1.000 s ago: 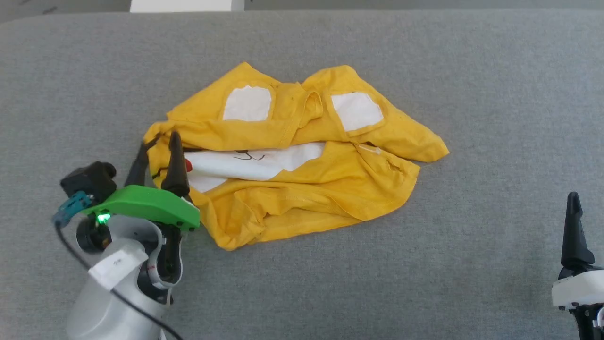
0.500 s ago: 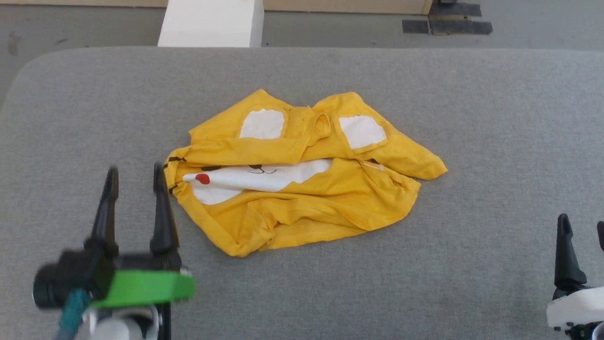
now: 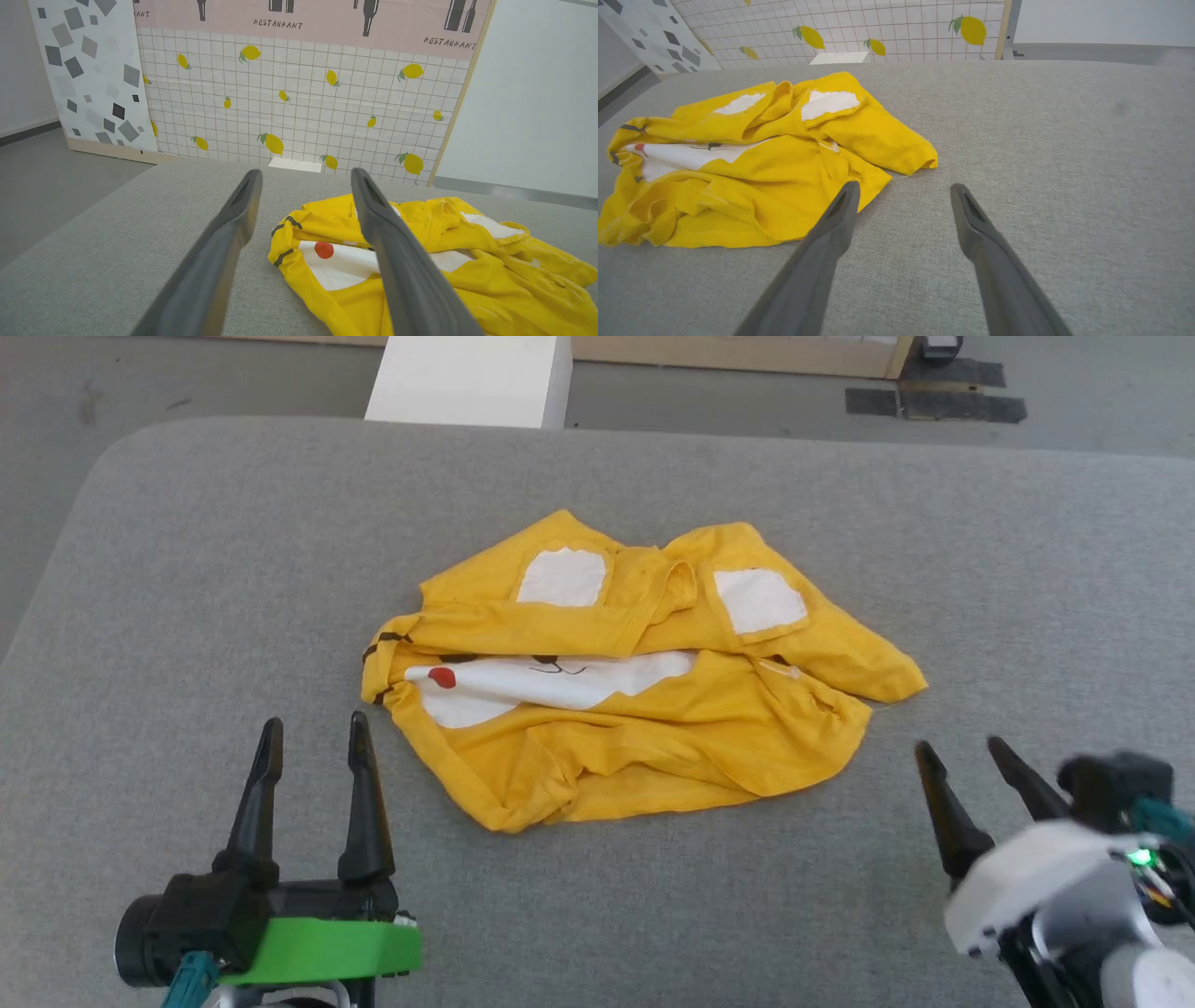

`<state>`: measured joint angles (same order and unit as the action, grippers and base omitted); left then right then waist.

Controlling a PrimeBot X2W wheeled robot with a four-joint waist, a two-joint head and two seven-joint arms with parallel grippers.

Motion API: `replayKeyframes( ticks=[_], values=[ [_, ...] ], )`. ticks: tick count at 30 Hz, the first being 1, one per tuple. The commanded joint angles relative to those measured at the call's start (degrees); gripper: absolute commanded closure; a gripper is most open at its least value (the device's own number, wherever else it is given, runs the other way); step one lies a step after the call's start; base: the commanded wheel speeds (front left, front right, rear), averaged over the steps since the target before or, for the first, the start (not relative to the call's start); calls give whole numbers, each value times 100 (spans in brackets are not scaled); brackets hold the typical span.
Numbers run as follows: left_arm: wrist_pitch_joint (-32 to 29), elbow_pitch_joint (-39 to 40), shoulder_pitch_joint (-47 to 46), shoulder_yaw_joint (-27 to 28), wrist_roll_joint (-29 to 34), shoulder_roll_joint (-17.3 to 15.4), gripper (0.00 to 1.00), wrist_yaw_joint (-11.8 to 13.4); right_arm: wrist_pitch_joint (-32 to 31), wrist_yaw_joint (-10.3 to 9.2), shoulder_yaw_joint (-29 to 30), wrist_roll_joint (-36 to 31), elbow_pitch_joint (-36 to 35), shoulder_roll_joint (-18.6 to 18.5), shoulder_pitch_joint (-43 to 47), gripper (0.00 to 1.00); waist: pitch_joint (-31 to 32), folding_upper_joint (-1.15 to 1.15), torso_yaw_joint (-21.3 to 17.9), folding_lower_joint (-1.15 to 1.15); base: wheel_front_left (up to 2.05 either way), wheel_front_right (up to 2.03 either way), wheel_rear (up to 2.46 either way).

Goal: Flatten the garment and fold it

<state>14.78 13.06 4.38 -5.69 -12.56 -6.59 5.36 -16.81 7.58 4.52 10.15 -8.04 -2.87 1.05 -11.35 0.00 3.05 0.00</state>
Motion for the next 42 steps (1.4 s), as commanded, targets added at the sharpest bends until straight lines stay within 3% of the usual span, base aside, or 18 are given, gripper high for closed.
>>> replayKeyframes(
  ticks=[1,8,15,16,17,18,24,25,34,38,41,42],
  values=[
    [21,-48,-116,39,43,61,0,-80,-196,-9,-60,-26,40,0,-244,0,-139,0,98,0,0,0,0],
    [21,-275,-390,71,55,269,0,-384,-1166,-9,-310,-126,709,0,-1024,0,-530,0,371,0,0,0,0],
    [21,-404,-564,119,68,346,0,-553,-1425,-9,-328,-330,1583,0,-1500,0,-728,0,586,0,0,0,0],
    [21,-418,-579,126,76,352,0,-565,-1463,-9,-358,-336,1705,0,-1545,52,-738,0,597,0,0,0,0],
    [21,-428,-590,131,83,355,0,-571,-1481,-9,-373,-320,1785,0,-1577,96,-740,0,601,0,0,0,0],
    [21,-443,-598,135,92,359,0,-575,-1494,-9,-411,-306,1860,0,-1609,100,-736,0,599,0,0,0,0],
    [21,-517,-585,145,108,368,0,-596,-1172,-9,-152,-148,1729,0,-1654,100,-532,0,409,0,0,0,0],
    [21,-563,-547,129,103,369,0,-605,-1053,-9,439,-152,1371,0,-1541,100,-364,0,291,0,0,0,0],
    [21,-631,-344,117,121,370,0,-639,-1237,-9,2832,-108,221,0,-247,100,-163,0,3,0,0,0,0],
    [21,-671,-296,133,139,370,0,-670,-1182,-9,3510,-213,450,0,315,100,-132,0,-73,0,0,0,0],
    [22,-729,-263,130,156,370,0,-702,-957,-9,3569,-257,820,0,471,100,-86,0,-138,0,0,0,0],
    [22,-747,-258,124,163,370,0,-712,-869,-9,3520,-300,906,0,479,94,-70,0,-154,0,0,0,0]
  ],
)
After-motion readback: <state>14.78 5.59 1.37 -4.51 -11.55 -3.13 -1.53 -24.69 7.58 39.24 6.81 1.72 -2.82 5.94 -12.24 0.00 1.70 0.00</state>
